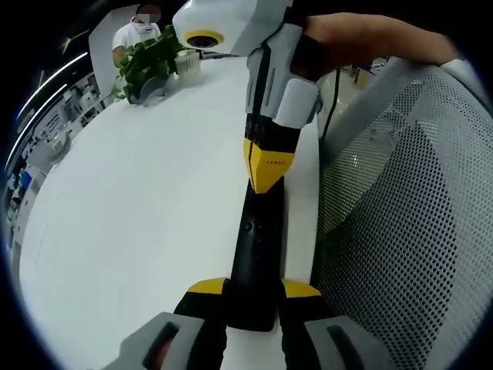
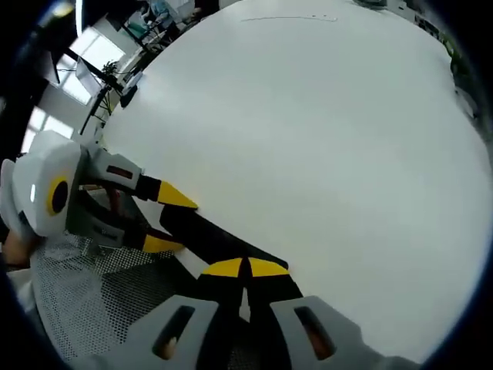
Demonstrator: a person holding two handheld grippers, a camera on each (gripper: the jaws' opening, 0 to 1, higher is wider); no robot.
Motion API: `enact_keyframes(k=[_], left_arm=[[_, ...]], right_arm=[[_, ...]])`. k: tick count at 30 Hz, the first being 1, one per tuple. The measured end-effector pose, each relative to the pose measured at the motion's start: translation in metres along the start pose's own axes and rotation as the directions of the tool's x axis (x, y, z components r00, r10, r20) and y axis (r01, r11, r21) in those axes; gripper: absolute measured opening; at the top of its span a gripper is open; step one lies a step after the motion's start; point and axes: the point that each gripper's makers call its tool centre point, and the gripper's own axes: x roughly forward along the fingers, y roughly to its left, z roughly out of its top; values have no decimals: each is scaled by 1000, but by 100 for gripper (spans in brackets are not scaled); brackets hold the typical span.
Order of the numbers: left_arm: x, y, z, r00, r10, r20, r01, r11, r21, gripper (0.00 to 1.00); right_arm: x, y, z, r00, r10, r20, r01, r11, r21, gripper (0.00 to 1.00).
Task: Press the specified remote control buttons in sequence, fully releasing each button before pressing the next.
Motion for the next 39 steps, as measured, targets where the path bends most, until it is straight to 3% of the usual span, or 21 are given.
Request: enact_keyframes(k=[25, 29, 39], left_arm=[[1, 0, 1, 1000, -1, 0, 1, 1000, -2, 25], [1, 1, 1, 1000, -1, 1, 1, 1000, -3, 25], [1, 1, 1, 1000, 3, 5, -3, 1000, -9, 25]], right_arm=[[3, 0, -2, 1000, 10, -4, -10, 1000, 4, 0], [3, 1, -2, 1000, -5, -6, 5, 999, -39, 0], [2, 0, -2, 1000, 0, -12, -1, 999, -42, 0]])
